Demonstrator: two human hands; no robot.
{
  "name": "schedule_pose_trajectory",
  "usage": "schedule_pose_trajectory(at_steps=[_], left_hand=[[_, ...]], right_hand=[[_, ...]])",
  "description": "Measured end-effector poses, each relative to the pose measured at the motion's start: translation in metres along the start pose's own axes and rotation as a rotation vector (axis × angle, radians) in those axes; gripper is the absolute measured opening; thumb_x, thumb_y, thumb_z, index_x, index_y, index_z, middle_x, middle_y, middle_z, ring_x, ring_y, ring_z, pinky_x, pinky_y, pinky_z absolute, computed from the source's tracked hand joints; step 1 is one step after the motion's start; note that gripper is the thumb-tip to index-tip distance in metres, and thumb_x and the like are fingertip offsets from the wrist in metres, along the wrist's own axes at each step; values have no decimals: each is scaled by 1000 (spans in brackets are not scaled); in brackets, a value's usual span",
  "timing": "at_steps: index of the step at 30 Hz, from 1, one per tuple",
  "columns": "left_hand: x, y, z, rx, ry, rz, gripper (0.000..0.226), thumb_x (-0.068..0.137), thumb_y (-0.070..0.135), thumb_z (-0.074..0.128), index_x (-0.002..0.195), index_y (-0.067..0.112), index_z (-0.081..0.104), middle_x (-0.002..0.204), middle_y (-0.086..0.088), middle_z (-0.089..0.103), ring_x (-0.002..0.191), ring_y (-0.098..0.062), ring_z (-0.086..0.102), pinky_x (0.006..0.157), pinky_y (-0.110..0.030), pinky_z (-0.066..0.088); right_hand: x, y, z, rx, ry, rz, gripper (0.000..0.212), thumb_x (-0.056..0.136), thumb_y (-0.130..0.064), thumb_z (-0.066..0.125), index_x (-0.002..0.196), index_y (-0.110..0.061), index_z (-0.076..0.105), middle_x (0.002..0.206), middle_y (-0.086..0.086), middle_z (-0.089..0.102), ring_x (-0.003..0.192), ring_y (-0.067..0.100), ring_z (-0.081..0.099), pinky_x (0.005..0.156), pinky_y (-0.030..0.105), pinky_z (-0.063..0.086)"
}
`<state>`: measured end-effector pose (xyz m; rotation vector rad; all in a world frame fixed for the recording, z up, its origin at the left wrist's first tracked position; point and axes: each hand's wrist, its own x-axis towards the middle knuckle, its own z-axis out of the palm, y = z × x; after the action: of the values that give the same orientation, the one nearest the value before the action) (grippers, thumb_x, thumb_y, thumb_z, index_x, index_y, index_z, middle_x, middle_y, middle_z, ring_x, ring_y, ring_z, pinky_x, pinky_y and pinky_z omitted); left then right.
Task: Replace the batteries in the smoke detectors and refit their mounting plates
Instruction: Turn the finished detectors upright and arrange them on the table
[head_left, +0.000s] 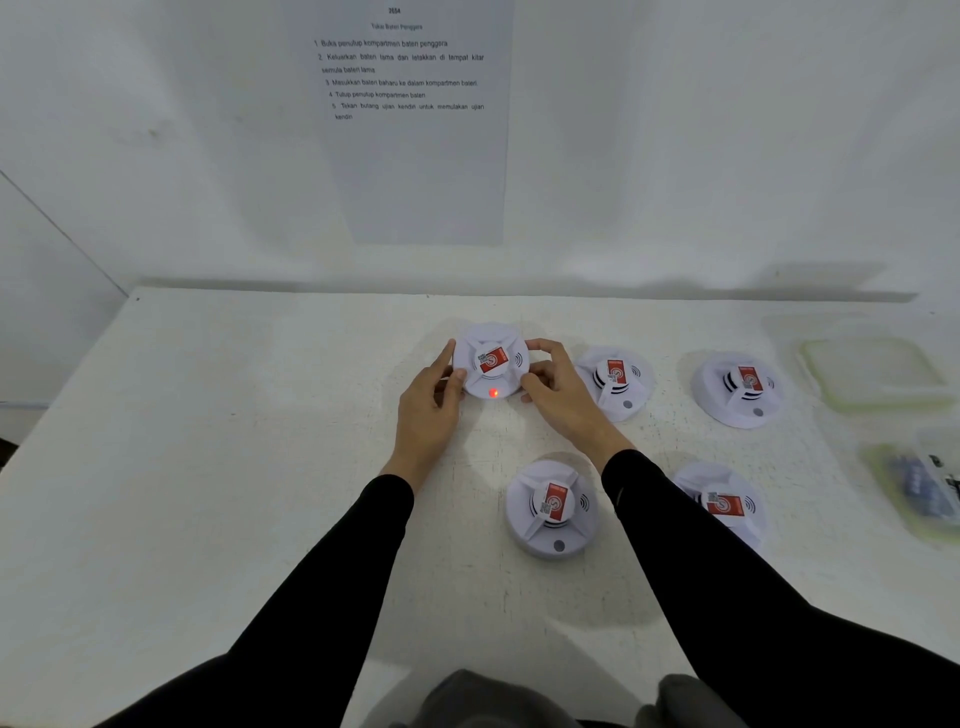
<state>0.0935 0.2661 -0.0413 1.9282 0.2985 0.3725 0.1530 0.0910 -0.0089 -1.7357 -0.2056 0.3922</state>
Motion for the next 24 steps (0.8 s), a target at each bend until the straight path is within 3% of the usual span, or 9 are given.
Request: schedule_pose_trajectory(at_steps=[16,24], left_hand=[[-1,2,-1,4,-1,0,44,102,30,52,146,25,48,110,3,69,103,-15,64,95,-35,53],[-3,6,-2,-3,3,17,44,103,28,52,146,23,48,115,4,67,106,-14,64,94,-30,53]], right_hand=[[1,1,1,-7,-2,1,30,96,-26,56,122,-34,44,105,11,67,87,14,64,90,34,52],[0,1,2,-14,21,-10,32,95,-23,56,124,-32,46,114,10,62,103,24,63,90,35,55]])
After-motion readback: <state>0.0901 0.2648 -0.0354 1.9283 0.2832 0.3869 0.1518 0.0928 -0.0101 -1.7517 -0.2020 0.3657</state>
